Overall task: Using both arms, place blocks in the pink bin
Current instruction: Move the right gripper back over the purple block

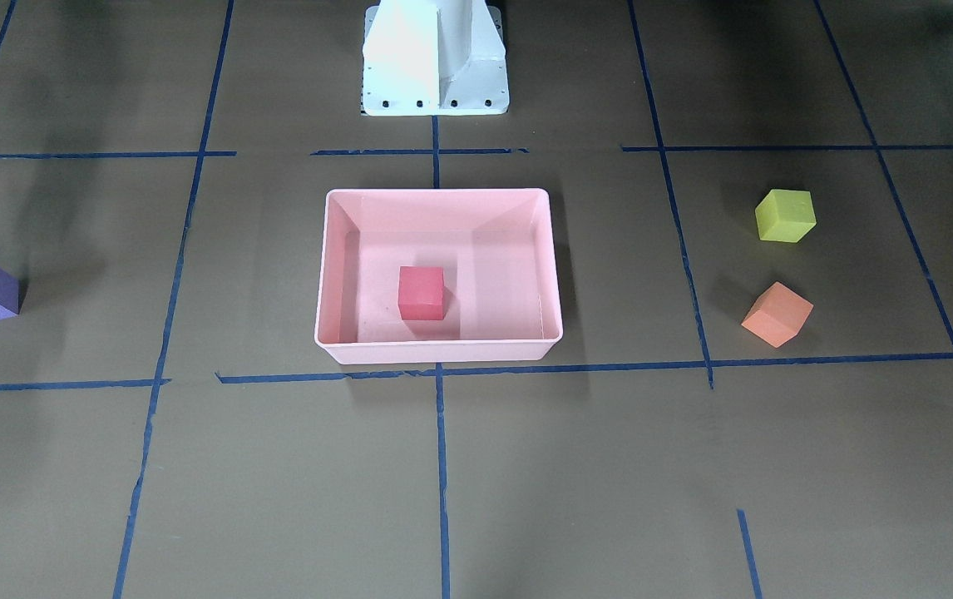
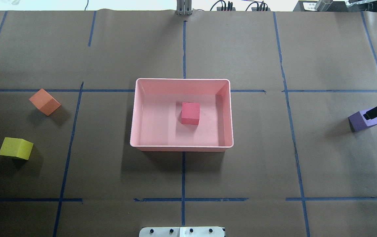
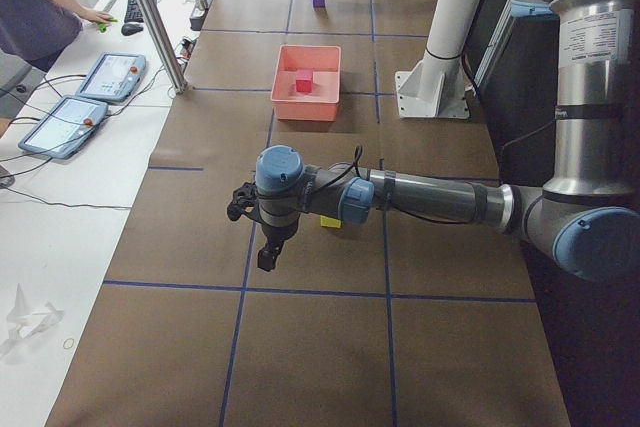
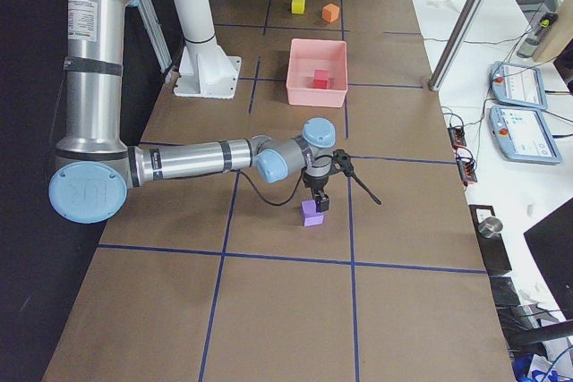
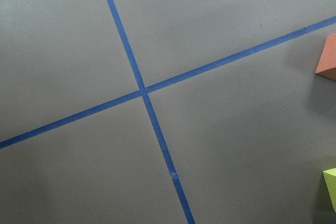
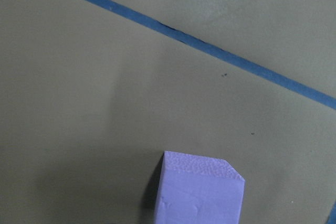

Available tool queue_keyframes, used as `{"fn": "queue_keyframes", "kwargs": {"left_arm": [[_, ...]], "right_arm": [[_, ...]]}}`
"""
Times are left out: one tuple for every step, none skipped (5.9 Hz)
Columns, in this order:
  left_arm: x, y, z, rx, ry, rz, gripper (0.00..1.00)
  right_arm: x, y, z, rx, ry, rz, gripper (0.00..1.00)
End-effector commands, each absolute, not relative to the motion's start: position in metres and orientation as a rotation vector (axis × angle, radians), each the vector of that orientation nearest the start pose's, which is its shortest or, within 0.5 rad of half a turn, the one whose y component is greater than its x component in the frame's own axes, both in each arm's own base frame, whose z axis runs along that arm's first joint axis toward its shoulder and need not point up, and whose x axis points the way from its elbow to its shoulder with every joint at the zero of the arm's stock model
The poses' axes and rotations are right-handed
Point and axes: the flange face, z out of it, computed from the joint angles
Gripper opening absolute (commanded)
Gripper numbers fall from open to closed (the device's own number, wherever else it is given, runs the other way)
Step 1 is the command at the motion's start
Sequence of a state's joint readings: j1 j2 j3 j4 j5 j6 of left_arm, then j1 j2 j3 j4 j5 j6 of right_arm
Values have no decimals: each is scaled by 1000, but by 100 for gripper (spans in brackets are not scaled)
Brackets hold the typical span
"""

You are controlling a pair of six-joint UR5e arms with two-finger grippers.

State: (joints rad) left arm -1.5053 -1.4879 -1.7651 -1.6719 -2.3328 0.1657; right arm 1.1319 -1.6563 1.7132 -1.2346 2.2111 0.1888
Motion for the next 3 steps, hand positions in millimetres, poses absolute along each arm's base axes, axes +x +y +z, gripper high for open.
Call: {"fn": "queue_keyframes", "kwargs": {"left_arm": [[-34,-471,590,244,751,302,100],[-34,-470,590,245,749,300,100],[-34,-470,590,245,751,301,100]], "right_arm": [[-143,-463,619,138,-715,-368,100],[-150,-461,627,120,-712,-377,100],[-158,-461,634,104,-710,-389,100]]}}
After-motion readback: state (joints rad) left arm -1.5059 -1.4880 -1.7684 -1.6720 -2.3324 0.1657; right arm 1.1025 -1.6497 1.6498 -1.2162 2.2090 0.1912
